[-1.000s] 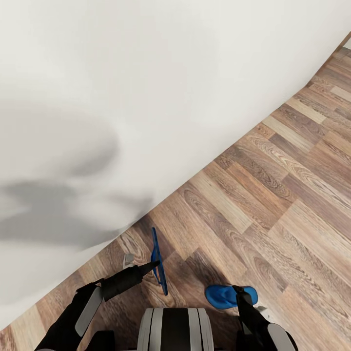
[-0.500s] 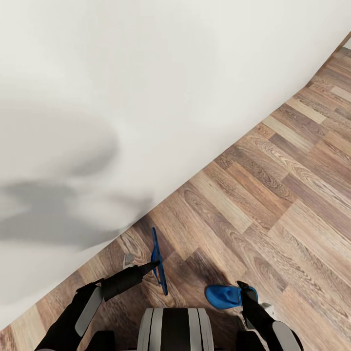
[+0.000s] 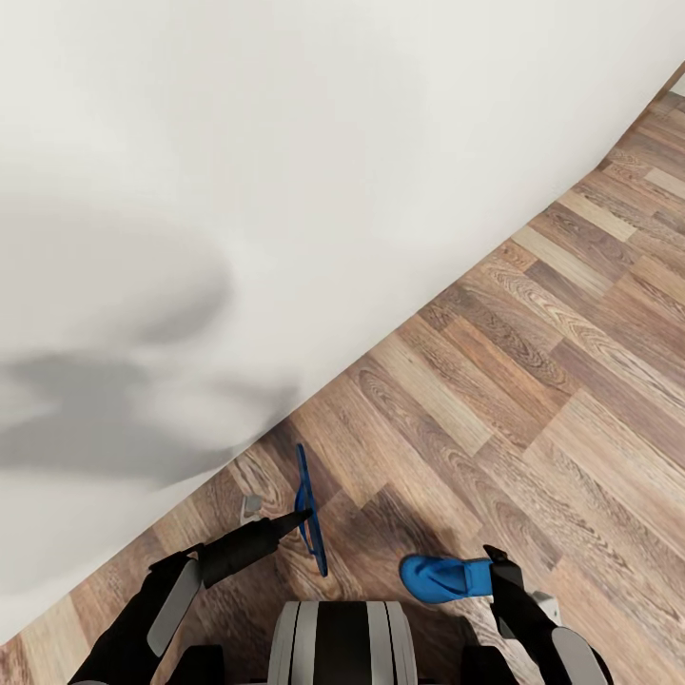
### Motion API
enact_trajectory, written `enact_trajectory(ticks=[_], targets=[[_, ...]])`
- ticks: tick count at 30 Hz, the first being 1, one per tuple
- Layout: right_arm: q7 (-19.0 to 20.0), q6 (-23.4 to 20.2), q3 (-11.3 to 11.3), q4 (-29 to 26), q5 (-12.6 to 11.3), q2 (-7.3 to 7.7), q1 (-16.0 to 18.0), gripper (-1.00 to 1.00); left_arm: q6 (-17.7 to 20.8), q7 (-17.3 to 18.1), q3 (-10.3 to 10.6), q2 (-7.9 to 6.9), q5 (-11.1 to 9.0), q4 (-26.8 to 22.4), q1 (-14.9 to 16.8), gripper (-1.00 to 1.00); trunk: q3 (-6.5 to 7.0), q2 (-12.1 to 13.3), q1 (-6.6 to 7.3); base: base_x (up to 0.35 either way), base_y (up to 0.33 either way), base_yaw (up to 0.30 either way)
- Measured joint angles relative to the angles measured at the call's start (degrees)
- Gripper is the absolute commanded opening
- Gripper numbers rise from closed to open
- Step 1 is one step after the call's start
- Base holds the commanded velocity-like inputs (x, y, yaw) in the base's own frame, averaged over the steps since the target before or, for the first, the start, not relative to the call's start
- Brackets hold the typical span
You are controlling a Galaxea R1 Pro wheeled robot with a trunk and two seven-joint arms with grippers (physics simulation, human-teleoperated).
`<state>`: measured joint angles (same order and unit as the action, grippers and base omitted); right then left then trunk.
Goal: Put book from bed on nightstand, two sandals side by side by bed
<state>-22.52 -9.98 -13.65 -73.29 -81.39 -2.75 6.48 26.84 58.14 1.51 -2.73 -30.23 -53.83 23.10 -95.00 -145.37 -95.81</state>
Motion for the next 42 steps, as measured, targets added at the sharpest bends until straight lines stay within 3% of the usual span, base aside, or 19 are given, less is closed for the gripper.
enact_trajectory(ticks=[20,22,26,31,38,42], targets=[[0.1,-1.4,0.3,0.4,-0.1,-0.06,0.3,1.0,-0.2,0.0,0.0,0.59,0.1,0.0,0.0,-1.0,0.0,0.0,0.0,0.0,0.0,0.0],[0.1,-4.0,0.4,0.4,-0.1,-0.08,0.3,1.0,-0.2,0.0,0.0,0.59,0.1,0.0,0.0,-1.0,0.0,0.0,0.0,0.0,0.0,0.0],[0.2,-13.7,0.5,0.3,-0.1,-0.19,0.3,1.0,-0.2,0.0,0.0,0.59,0.1,0.0,0.0,-1.0,0.0,0.0,0.0,0.0,0.0,0.0],[0.3,-18.1,0.5,0.2,-0.1,-0.22,0.3,1.0,-0.2,0.0,0.0,0.59,0.1,0.0,0.0,-1.0,0.0,0.0,0.0,0.0,0.0,0.0],[0.4,-18.3,0.6,-0.2,0.0,-0.26,0.3,1.0,-0.2,0.0,0.0,0.59,0.1,0.0,0.0,-1.0,0.0,0.0,0.0,0.0,0.0,0.0],[0.3,-15.7,0.6,-0.8,0.2,-0.34,0.3,1.0,-0.2,-0.1,0.0,0.6,0.1,0.0,0.0,-1.0,0.0,0.0,0.0,0.0,0.0,0.0]])
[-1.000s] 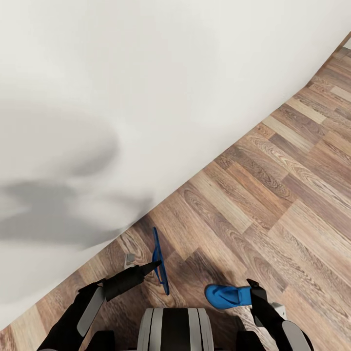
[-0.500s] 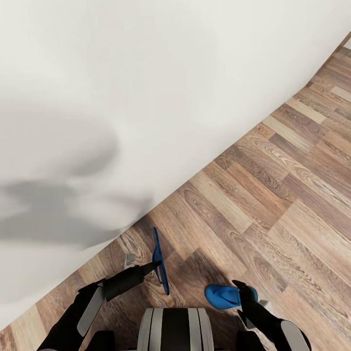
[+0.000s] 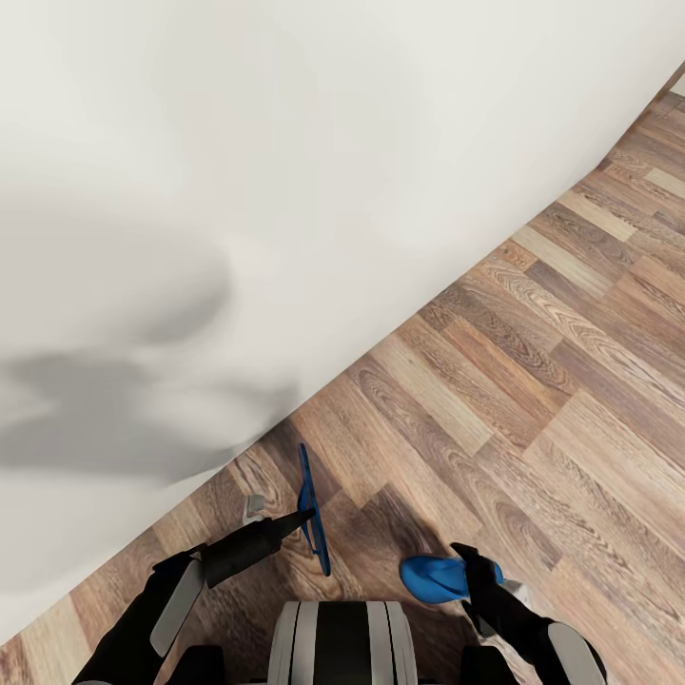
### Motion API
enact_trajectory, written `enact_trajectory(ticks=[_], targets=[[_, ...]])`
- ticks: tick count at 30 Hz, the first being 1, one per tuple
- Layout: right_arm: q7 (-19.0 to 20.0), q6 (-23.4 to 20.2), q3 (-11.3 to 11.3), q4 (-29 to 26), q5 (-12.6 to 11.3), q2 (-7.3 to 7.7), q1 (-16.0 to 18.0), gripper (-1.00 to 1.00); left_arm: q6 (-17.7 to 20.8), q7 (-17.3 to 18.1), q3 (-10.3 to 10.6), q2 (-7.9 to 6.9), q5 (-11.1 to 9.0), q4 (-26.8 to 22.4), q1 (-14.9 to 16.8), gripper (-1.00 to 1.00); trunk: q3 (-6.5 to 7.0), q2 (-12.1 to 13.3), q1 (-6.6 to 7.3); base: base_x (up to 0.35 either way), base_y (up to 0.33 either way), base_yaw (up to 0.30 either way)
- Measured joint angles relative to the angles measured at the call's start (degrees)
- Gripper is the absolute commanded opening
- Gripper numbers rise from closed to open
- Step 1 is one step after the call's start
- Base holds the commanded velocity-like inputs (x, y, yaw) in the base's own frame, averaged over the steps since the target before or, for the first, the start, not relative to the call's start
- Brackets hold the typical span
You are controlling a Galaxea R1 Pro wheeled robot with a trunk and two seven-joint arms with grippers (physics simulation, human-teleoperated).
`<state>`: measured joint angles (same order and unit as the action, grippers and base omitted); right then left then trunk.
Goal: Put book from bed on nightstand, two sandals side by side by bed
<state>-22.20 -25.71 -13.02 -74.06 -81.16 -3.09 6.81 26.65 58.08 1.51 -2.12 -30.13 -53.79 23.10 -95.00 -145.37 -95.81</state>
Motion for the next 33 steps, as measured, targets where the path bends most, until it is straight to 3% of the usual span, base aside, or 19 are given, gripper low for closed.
enact_trajectory(ticks=[4,5,8,12,23,30,33], targets=[[-0.2,11.5,0.2,-0.2,0.1,-0.09,1.1,1.0,0.0,-0.8,0.0,0.02,-0.1,0.0,0.0,-1.0,0.0,0.0,0.0,0.0,0.0,0.0],[-0.2,15.4,0.3,-0.1,0.1,-0.07,3.8,1.0,-0.1,-1.1,0.0,0.05,-0.1,0.0,0.0,-1.0,0.01,0.0,0.0,0.0,0.0,0.0],[-0.3,18.7,0.4,0.8,0.0,-0.03,10.1,1.0,-0.1,-1.4,0.0,0.07,-0.1,0.0,0.0,-1.0,0.0,0.0,0.0,0.0,0.0,0.0],[-0.4,19.6,0.5,2.9,0.1,-0.08,12.3,1.0,-0.1,-1.5,0.0,0.07,-0.1,-0.1,0.0,-1.0,0.0,0.0,0.0,0.0,0.0,0.0],[-1.1,20.3,0.6,3.3,0.0,-0.33,12.8,1.0,-0.1,-1.5,0.0,-0.02,-0.1,-0.1,0.0,-1.0,0.0,0.0,0.0,0.0,0.0,0.0],[-9.3,20.5,0.6,3.0,0.2,-0.44,12.7,1.0,-0.1,-1.5,0.0,0.02,-0.1,-0.1,0.0,-1.0,0.0,0.0,0.0,0.0,0.0,0.0],[-10.6,20.6,0.6,3.0,0.2,-0.45,12.7,1.0,-0.1,-1.5,0.0,0.04,-0.1,0.0,0.0,-1.0,0.0,0.0,0.0,0.0,0.0,0.0]])
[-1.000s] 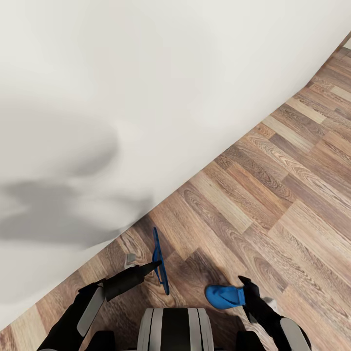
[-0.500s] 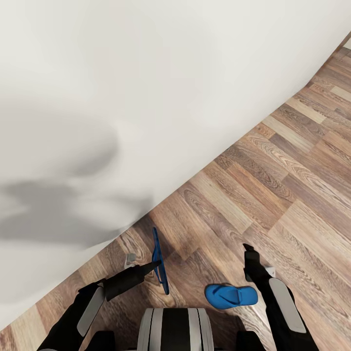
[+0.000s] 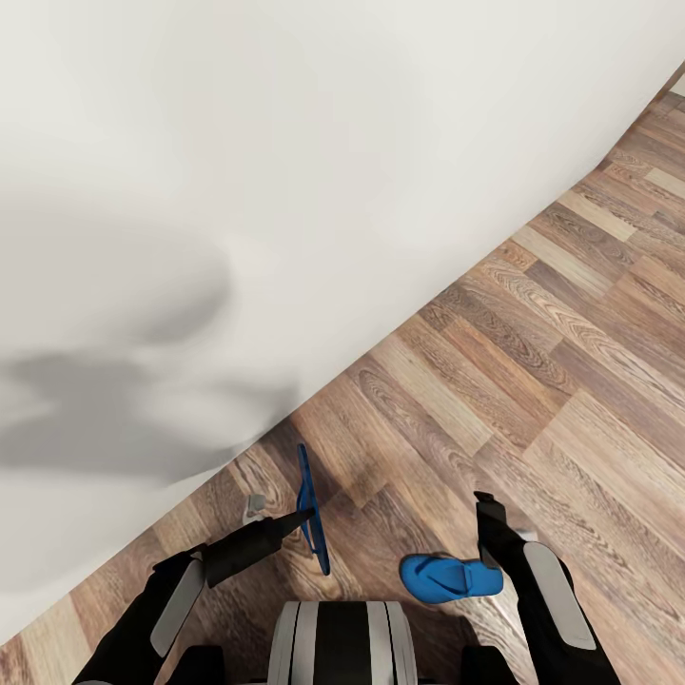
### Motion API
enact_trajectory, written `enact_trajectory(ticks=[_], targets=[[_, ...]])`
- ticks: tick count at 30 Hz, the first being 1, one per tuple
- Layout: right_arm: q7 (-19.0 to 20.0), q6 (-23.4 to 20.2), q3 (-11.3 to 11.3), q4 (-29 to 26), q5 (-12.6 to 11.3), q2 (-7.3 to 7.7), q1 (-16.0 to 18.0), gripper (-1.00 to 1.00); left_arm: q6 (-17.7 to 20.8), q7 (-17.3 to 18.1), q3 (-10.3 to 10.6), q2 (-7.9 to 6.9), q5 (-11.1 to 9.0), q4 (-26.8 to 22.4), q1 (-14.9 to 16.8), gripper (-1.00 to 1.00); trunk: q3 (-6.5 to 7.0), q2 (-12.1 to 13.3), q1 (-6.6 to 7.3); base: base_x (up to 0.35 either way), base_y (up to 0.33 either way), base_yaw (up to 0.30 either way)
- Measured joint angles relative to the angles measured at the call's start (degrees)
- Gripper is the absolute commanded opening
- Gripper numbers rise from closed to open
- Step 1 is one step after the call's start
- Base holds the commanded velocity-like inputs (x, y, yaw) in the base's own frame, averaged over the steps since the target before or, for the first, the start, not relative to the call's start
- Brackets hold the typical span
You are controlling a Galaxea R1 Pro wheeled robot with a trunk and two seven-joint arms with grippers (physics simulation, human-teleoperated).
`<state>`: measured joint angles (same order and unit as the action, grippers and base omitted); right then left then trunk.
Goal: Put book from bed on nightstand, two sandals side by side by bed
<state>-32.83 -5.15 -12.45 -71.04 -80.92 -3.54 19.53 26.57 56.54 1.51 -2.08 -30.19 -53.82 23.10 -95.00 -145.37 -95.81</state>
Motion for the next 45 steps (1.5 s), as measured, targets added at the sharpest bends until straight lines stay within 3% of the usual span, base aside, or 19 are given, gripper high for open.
enact_trajectory(ticks=[45], targets=[[-0.4,-0.1,0.1,0.5,0.0,-0.01,0.0,1.0,-0.2,-0.1,0.0,0.03,0.0,0.0,0.0,-1.0,0.0,0.0,0.0,-0.042,0.034,0.0]])
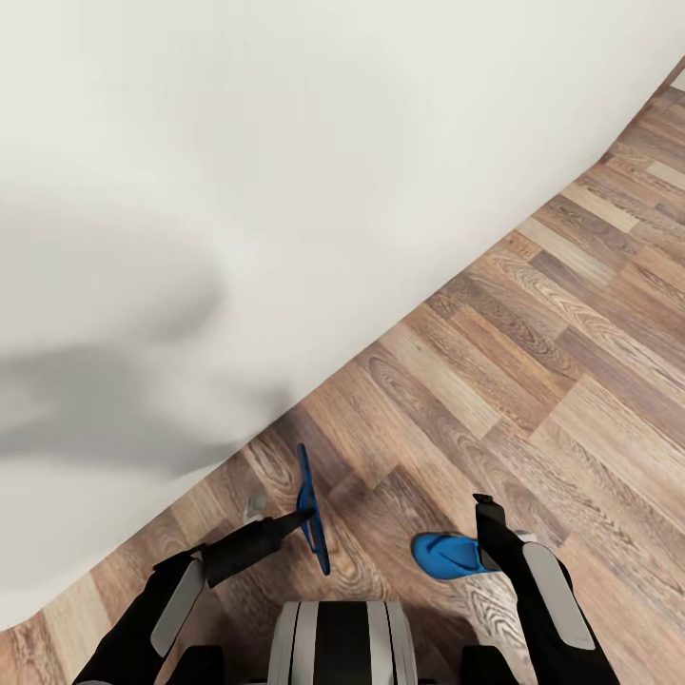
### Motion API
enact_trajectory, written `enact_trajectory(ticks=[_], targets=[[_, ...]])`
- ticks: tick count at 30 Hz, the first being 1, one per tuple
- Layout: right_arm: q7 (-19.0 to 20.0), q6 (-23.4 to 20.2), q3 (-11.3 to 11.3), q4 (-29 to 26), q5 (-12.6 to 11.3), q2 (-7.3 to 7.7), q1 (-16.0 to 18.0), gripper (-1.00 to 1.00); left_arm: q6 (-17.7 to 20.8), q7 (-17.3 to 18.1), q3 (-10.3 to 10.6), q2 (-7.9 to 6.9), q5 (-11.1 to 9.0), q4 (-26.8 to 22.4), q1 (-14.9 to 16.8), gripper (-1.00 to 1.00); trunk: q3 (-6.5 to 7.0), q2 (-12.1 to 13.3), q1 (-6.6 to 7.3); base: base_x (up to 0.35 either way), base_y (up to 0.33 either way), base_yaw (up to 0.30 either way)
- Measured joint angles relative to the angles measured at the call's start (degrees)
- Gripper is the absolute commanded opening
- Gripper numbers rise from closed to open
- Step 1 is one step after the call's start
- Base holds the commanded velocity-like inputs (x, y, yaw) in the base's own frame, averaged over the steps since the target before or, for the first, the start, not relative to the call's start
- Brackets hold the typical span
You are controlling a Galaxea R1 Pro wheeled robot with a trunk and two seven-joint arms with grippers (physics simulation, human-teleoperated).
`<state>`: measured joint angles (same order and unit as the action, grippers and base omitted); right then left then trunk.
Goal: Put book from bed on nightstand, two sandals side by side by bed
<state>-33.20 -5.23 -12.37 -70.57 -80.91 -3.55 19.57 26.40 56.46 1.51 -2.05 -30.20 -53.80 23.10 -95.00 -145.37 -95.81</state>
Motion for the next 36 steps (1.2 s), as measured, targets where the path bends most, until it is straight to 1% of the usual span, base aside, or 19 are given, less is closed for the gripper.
enact_trajectory(ticks=[6,13,19,25,36], targets=[[0.0,0.0,0.0,0.0,0.0,-0.01,0.0,1.0,0.0,0.0,0.0,-0.02,0.0,0.0,0.0,-1.0,0.0,0.0,0.0,-0.004,0.013,0.0],[0.0,0.0,0.0,0.0,0.0,-0.02,0.0,1.0,0.0,0.0,0.0,-0.07,0.0,0.0,0.0,-1.0,0.0,0.0,-0.01,-0.137,0.001,0.0],[0.0,0.0,0.0,0.0,0.0,-0.05,0.0,1.0,0.0,0.0,0.0,-0.09,0.0,0.0,0.0,-1.0,0.0,0.0,0.0,-0.009,0.003,0.0],[0.0,0.0,0.0,0.0,0.0,-0.06,0.0,1.0,0.0,0.0,0.0,-0.09,0.0,0.0,0.0,-1.0,0.0,0.0,0.0,0.0,0.131,0.0],[0.0,0.0,0.1,0.0,0.0,-0.07,0.0,1.0,0.0,0.0,0.0,-0.09,0.0,0.0,0.0,-1.0,0.0,0.0,0.0,0.0,0.007,0.0]])
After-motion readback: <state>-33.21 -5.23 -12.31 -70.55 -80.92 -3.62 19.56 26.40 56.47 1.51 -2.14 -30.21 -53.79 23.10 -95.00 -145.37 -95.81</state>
